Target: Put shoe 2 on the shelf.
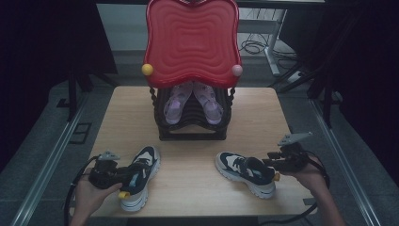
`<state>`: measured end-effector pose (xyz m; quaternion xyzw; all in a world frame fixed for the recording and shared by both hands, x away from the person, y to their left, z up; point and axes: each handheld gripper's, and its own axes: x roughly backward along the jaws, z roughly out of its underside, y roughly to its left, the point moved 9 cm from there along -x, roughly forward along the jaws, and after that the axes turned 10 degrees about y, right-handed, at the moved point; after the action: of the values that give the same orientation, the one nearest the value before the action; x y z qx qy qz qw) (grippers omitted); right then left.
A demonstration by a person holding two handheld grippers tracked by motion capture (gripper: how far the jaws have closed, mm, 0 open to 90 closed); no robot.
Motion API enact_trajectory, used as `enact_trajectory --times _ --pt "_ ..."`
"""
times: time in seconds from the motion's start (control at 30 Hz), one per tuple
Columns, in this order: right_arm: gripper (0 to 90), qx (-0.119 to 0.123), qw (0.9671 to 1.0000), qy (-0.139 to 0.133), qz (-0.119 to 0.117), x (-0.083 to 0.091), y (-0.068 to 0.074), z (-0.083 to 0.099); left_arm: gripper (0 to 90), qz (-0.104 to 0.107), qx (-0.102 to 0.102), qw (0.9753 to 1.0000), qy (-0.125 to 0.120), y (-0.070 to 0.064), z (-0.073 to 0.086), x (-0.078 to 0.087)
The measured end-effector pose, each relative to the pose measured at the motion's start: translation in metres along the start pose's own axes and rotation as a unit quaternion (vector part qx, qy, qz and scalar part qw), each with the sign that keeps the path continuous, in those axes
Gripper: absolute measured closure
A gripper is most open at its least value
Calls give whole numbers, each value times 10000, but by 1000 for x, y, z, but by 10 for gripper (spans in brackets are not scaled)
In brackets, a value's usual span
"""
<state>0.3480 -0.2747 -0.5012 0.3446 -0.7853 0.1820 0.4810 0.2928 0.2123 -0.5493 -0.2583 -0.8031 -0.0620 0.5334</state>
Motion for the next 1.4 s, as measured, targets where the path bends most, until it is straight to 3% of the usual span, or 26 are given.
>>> enact_trajectory --times 0.27,0.53,0.73,0.87,1.1,1.4 --pt "593 148 9997 62 -186 -8 4 -5 667 -6 14 10000 21 0 0 0" --pt "593 412 9971 542 -345 -31 13 -12 674 26 53 10000 -29 0 0 0" --pt "637 367 9941 942 -396 -45 11 -16 681 45 40 10000 -67 0 0 0" --pt "687 286 9932 1033 -463 -47 12 -16 685 42 45 9999 -92 0 0 0" --pt "740 194 9952 898 -342 -45 11 -15 719 53 130 9995 -273 2 1 1" --pt "747 -252 9988 194 -381 -33 6 -11 725 242 324 9969 -680 7 -1 10"
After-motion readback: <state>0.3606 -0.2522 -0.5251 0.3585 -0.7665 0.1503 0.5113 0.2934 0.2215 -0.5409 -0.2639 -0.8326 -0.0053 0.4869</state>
